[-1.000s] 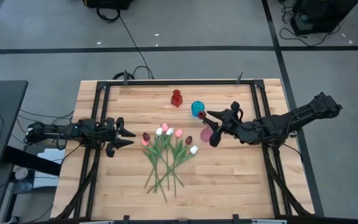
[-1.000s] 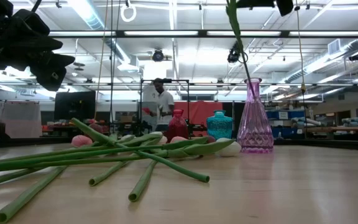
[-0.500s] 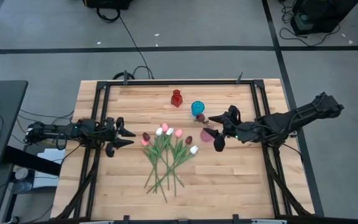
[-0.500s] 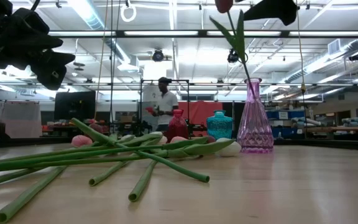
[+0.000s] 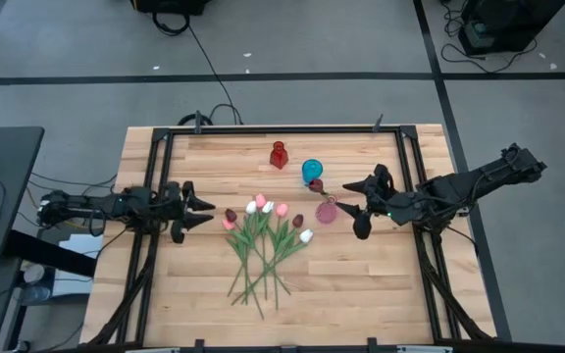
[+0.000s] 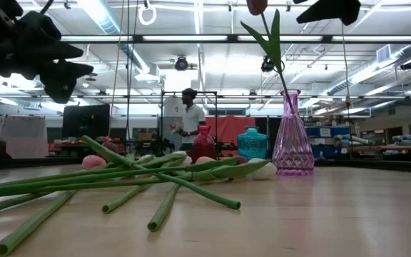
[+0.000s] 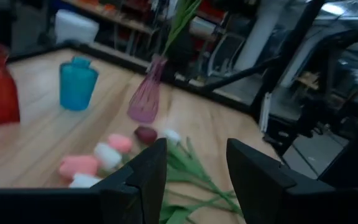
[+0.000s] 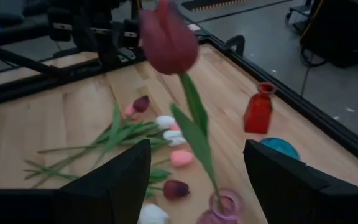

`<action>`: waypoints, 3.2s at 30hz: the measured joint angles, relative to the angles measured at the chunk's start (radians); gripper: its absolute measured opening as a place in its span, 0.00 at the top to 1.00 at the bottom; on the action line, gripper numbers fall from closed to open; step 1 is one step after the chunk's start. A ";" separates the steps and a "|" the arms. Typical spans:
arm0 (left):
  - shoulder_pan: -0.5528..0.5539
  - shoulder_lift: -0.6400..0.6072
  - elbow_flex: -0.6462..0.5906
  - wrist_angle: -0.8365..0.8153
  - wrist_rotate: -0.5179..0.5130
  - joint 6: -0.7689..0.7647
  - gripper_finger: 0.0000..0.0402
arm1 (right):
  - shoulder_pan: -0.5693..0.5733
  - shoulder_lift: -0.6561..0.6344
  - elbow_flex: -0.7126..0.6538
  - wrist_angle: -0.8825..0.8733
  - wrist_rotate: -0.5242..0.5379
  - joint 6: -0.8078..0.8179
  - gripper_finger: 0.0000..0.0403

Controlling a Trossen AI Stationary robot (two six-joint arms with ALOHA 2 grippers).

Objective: Sort flowers into vase by color
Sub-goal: Put the left red tulip into the pink vase

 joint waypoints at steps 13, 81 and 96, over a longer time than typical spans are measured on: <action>-0.013 0.562 0.157 -0.052 0.038 -0.085 0.57 | 0.025 0.090 0.001 0.003 -0.132 0.091 0.34; -0.352 0.695 0.280 0.082 -0.096 -0.004 0.57 | 0.015 1.302 0.622 0.291 -0.061 0.226 0.97; -0.366 0.700 0.280 0.084 -0.005 -0.076 0.57 | 0.080 1.161 0.621 0.213 0.029 0.236 0.99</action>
